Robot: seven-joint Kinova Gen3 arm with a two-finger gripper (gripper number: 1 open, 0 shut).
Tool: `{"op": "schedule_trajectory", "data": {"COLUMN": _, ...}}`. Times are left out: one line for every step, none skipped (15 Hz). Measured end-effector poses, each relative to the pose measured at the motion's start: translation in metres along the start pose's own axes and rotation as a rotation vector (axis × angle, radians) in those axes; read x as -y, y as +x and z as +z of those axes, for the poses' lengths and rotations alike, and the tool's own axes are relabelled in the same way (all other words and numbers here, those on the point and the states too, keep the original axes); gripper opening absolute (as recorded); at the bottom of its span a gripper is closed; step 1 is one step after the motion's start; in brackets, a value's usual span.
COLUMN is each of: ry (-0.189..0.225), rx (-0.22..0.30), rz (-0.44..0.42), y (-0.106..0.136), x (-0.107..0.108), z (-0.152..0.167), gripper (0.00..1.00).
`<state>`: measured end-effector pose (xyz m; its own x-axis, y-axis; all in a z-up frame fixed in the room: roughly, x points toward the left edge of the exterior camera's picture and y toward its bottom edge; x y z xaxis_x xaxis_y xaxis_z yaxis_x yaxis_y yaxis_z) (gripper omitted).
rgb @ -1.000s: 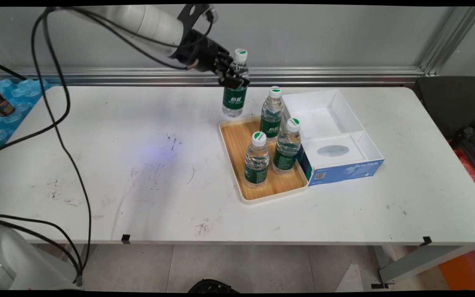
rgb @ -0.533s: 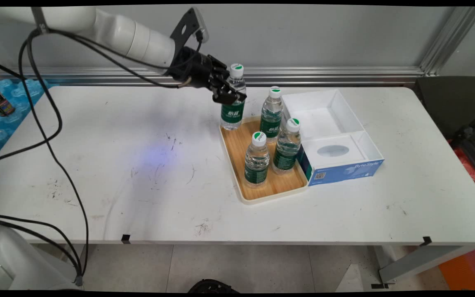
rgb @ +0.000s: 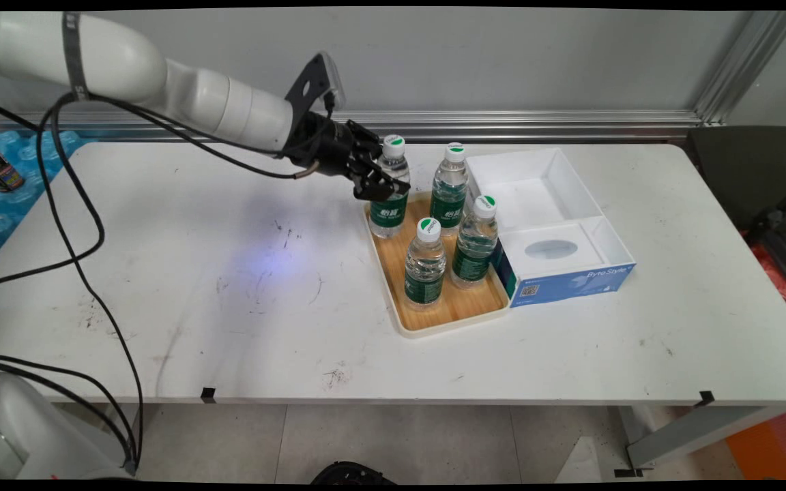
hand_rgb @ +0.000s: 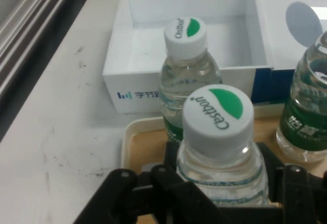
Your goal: Place the picked object on the tray
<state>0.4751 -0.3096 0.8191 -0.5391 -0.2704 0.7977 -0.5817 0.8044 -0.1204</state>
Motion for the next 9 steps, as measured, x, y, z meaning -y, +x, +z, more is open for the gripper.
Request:
{"op": "schedule_trajectory", "data": {"ry": -0.003, "rx": -0.005, "rz": 0.001, "y": -0.002, "x": -0.001, "z": 0.004, "gripper": 0.00}}
{"op": "schedule_trajectory", "data": {"ry": -0.004, "rx": -0.009, "rz": 0.001, "y": -0.004, "x": -0.002, "z": 0.007, "gripper": 0.00}}
{"op": "schedule_trajectory", "data": {"ry": -0.003, "rx": -0.015, "rz": 0.002, "y": -0.005, "x": -0.002, "z": 0.010, "gripper": 0.00}}
{"op": "schedule_trajectory", "data": {"ry": -0.003, "rx": -0.020, "rz": 0.003, "y": -0.006, "x": -0.002, "z": 0.013, "gripper": 0.00}}
{"op": "schedule_trajectory", "data": {"ry": -0.002, "rx": -0.024, "rz": 0.004, "y": -0.007, "x": -0.002, "z": 0.015, "gripper": 0.00}}
{"op": "schedule_trajectory", "data": {"ry": 0.000, "rx": -0.027, "rz": 0.004, "y": -0.007, "x": -0.002, "z": 0.017, "gripper": 0.00}}
{"op": "schedule_trajectory", "data": {"ry": 0.003, "rx": -0.030, "rz": 0.005, "y": -0.008, "x": -0.001, "z": 0.019, "gripper": 0.00}}
{"op": "schedule_trajectory", "data": {"ry": 0.005, "rx": -0.032, "rz": 0.006, "y": -0.009, "x": -0.001, "z": 0.020, "gripper": 0.00}}
{"op": "schedule_trajectory", "data": {"ry": 0.007, "rx": -0.033, "rz": 0.007, "y": -0.010, "x": 0.000, "z": 0.022, "gripper": 0.00}}
